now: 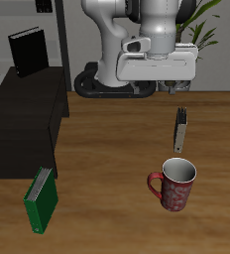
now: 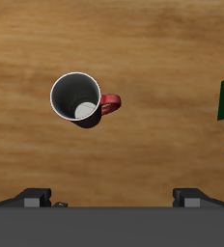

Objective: Place the black book upright on top of the shelf and place the red mug on top of the shelf

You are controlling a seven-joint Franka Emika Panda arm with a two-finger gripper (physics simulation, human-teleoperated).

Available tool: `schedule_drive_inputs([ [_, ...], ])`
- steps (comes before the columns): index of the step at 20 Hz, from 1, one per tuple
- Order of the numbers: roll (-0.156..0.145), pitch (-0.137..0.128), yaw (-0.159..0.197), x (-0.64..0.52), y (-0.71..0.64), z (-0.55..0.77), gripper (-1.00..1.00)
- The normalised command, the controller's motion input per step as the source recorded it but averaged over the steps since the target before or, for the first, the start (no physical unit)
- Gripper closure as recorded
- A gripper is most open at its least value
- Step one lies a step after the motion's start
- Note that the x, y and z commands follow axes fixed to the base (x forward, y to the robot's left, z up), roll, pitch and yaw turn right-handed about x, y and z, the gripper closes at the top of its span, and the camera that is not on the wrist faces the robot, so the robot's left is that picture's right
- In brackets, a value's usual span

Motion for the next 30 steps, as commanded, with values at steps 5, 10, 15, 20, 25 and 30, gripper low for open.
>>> schedule_drive_inputs([
  [5, -0.001, -0.005, 0.030, 0.30, 0.32, -0.13, -1.00],
  [10, 0.103, -0.021, 0.017, 0.32, 0.57, -0.19, -1.00],
  [15, 0.072, -0.005, -0.010, 0.30, 0.36, -0.15, -1.00],
  [20, 0.000, 0.002, 0.004, 0.29, 0.15, -0.19, -1.00],
  [25, -0.010, 0.028, -0.001, 0.27, 0.11, -0.34, -1.00],
  [30, -0.002, 0.020, 0.016, 0.15, 0.00, -0.27, -1.00],
])
